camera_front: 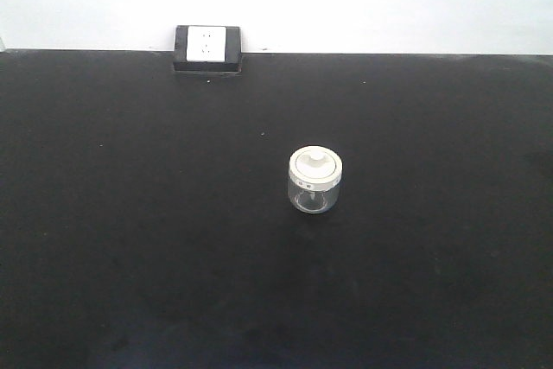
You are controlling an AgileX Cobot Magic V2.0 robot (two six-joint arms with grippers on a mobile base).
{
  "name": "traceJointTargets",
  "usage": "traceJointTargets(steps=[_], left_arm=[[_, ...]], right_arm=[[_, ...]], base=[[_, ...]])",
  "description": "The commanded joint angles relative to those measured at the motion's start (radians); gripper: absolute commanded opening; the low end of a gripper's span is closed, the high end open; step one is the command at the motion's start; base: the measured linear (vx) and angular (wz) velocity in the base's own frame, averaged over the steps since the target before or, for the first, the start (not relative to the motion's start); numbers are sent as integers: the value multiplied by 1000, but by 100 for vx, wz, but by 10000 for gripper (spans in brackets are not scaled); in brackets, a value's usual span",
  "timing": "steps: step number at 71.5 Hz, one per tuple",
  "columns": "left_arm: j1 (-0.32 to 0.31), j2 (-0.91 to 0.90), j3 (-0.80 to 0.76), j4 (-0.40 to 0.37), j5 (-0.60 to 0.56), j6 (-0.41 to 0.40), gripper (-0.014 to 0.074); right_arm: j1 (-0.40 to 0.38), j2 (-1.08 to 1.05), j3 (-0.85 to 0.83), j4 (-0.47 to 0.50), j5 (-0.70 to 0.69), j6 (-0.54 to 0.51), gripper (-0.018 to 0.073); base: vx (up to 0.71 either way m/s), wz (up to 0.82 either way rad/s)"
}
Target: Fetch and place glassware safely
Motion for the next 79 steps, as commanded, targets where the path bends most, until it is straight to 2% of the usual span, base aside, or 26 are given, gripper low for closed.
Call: traceJointTargets(steps=[1, 79], left_arm=[[1, -12, 27, -4, -68, -8, -7], [1, -12, 27, -4, -68, -8, -7]], right_arm=[[2, -14, 19, -7, -68, -8, -3], [-1, -14, 19, -7, -68, -8, -3]], base=[[0, 0], [0, 0]])
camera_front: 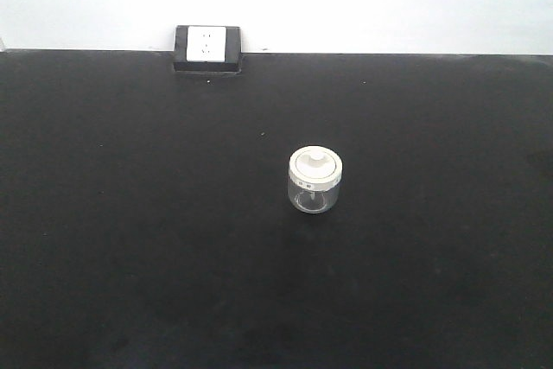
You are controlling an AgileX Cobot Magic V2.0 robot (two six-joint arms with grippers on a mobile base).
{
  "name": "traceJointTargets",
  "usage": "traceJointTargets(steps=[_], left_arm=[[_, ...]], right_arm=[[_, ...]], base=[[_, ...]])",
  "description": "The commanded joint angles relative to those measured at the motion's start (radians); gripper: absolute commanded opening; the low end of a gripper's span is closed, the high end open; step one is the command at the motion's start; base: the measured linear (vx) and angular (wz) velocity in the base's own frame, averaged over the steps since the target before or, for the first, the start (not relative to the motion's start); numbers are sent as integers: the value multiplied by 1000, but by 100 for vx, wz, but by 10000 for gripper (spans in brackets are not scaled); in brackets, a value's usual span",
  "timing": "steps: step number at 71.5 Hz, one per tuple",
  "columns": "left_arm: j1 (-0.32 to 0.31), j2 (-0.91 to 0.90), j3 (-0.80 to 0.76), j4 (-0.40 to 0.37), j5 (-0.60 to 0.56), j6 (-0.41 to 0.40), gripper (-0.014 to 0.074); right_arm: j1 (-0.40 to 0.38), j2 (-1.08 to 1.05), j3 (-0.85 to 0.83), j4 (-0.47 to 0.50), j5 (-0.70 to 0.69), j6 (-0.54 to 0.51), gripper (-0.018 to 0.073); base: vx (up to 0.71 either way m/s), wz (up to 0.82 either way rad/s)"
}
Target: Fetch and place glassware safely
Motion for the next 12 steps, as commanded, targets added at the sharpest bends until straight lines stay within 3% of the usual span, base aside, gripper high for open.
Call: traceJointTargets(steps=[1, 12], left_arm=[[1, -12, 27, -4, -68, -8, -7], [1, -12, 27, -4, -68, -8, -7]], right_arm=[[-1, -14, 19, -7, -68, -8, -3], [-1, -14, 19, -7, -68, -8, -3]], base=[[0, 0], [0, 0]])
